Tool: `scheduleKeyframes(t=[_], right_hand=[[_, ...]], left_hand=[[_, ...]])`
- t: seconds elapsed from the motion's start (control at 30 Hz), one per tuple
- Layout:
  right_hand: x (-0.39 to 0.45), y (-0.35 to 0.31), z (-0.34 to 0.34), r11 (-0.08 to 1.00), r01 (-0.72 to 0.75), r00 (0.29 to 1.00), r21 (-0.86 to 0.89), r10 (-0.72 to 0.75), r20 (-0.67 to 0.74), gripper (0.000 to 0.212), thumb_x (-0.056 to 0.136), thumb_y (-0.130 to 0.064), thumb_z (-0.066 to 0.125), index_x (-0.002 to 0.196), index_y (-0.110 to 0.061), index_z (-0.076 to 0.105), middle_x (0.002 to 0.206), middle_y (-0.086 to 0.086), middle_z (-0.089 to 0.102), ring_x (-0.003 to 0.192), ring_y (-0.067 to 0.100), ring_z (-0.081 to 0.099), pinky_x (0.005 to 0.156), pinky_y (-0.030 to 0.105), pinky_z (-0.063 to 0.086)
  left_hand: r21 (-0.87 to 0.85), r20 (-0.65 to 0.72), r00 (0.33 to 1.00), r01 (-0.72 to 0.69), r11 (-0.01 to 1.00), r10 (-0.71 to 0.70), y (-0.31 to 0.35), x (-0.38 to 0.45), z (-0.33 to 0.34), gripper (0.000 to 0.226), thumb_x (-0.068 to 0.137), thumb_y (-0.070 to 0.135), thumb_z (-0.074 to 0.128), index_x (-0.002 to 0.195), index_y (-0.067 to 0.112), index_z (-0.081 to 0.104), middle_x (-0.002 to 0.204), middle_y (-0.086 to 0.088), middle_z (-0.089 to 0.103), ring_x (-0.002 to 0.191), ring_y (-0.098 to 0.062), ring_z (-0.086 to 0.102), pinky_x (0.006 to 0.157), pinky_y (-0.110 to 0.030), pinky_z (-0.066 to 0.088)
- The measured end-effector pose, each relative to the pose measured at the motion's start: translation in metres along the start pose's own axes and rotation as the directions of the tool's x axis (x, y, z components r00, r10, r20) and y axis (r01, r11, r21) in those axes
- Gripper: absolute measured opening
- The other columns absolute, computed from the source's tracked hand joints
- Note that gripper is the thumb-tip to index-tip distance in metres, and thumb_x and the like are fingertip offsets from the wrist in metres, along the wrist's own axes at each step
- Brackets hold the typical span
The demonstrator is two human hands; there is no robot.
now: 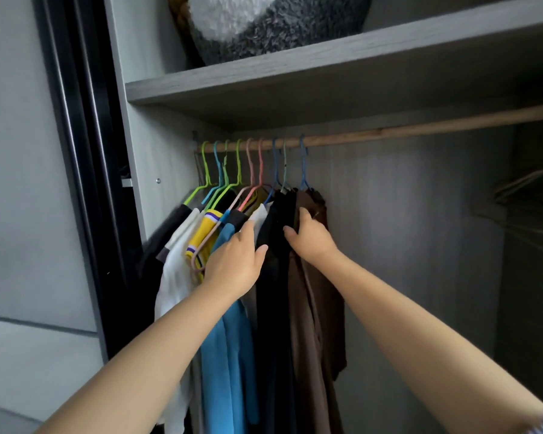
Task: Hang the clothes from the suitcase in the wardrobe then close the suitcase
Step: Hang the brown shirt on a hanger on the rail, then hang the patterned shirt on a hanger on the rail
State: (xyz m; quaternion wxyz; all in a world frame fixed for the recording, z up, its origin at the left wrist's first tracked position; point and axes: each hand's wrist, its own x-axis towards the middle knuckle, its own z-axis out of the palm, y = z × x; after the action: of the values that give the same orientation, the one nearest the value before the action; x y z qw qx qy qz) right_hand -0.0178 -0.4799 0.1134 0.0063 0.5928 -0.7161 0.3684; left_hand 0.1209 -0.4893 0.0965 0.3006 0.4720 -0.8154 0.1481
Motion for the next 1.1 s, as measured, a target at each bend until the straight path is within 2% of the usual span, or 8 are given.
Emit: scheduleKeyframes(t=[0.17,0.27,0.43,0.7,0.83,0.93,1.03,1.1], right_hand=[[-0.045,0.001,0.007,0.997,0.073,0.997,-0.014,-0.072,0.009,0.057,0.097,-0.03,0.037,0.146,-0.008,0.016,0.141,0.02,0.036,0.124,0.036,0.043,0.098,0.039,0.037],[-0.076,-0.005,0.006,0.969,0.175,0.983,-0.172,-0.18,-0.017,0.049,0.096,-0.024,0.041,0.14,-0.006,0.031,0.145,0.017,0.025,0.13,0.034,0.031,0.099,0.039,0.036],[-0.141,-0.013,-0.004,0.871,0.366,0.929,-0.328,-0.363,0.072,0.043,0.092,-0.018,0.043,0.133,-0.007,0.04,0.147,0.011,0.023,0.134,0.032,0.023,0.098,0.042,0.035],[-0.288,-0.026,-0.008,0.813,0.55,0.829,-0.192,-0.504,0.243,0.041,0.092,-0.015,0.043,0.132,-0.007,0.042,0.142,0.012,0.031,0.13,0.031,0.027,0.098,0.041,0.033],[-0.369,-0.039,0.017,0.78,0.621,0.729,-0.073,-0.542,0.417,0.042,0.09,-0.017,0.045,0.131,-0.007,0.044,0.139,0.011,0.036,0.128,0.031,0.03,0.099,0.043,0.034],[-0.428,-0.047,0.041,0.728,0.685,0.602,0.032,-0.59,0.538,0.041,0.09,-0.02,0.046,0.129,-0.007,0.047,0.138,0.012,0.039,0.129,0.031,0.033,0.099,0.041,0.036],[-0.483,-0.043,0.072,0.685,0.714,0.464,0.145,-0.618,0.635,0.04,0.09,-0.022,0.046,0.129,-0.009,0.05,0.135,0.013,0.045,0.127,0.031,0.038,0.104,0.037,0.035],[-0.524,-0.046,0.094,0.687,0.699,0.374,0.198,-0.587,0.718,0.04,0.091,-0.023,0.046,0.129,-0.011,0.051,0.135,0.012,0.046,0.126,0.03,0.039,0.105,0.036,0.033]], left_hand=[[0.061,0.123,0.992,0.009,0.998,-0.016,-0.01,-0.044,-0.009,0.039,0.097,0.029,0.034,0.132,0.012,0.036,0.124,-0.007,0.049,0.113,-0.025,0.05,0.081,-0.035,0.043],[0.159,0.17,0.983,0.043,0.986,-0.07,-0.015,-0.076,-0.026,0.037,0.097,0.027,0.034,0.132,0.015,0.039,0.127,-0.006,0.047,0.118,-0.024,0.043,0.085,-0.035,0.043],[0.378,0.106,0.973,0.153,0.913,-0.207,-0.002,-0.137,-0.069,0.033,0.095,0.027,0.037,0.121,0.013,0.052,0.124,-0.008,0.05,0.119,-0.027,0.042,0.092,-0.035,0.036],[0.444,0.117,0.92,0.288,0.848,-0.374,0.03,-0.303,-0.126,0.033,0.092,0.017,0.04,0.123,0.013,0.051,0.124,-0.011,0.053,0.118,-0.029,0.045,0.092,-0.036,0.035],[0.531,0.251,0.827,0.316,0.786,-0.503,0.027,-0.4,-0.146,0.03,0.091,0.016,0.042,0.117,0.01,0.054,0.119,-0.012,0.054,0.117,-0.029,0.044,0.091,-0.035,0.036],[0.546,0.315,0.718,0.399,0.737,-0.621,0.019,-0.476,-0.158,0.029,0.092,0.017,0.042,0.116,0.009,0.056,0.118,-0.013,0.054,0.114,-0.03,0.045,0.088,-0.034,0.037],[0.579,0.411,0.583,0.428,0.695,-0.701,0.01,-0.552,-0.159,0.03,0.094,0.018,0.038,0.118,0.01,0.054,0.119,-0.013,0.052,0.114,-0.03,0.045,0.09,-0.036,0.036],[0.607,0.503,0.438,0.434,0.665,-0.745,0.002,-0.606,-0.163,0.032,0.095,0.02,0.035,0.12,0.012,0.052,0.124,-0.012,0.049,0.117,-0.03,0.043,0.094,-0.038,0.035]])
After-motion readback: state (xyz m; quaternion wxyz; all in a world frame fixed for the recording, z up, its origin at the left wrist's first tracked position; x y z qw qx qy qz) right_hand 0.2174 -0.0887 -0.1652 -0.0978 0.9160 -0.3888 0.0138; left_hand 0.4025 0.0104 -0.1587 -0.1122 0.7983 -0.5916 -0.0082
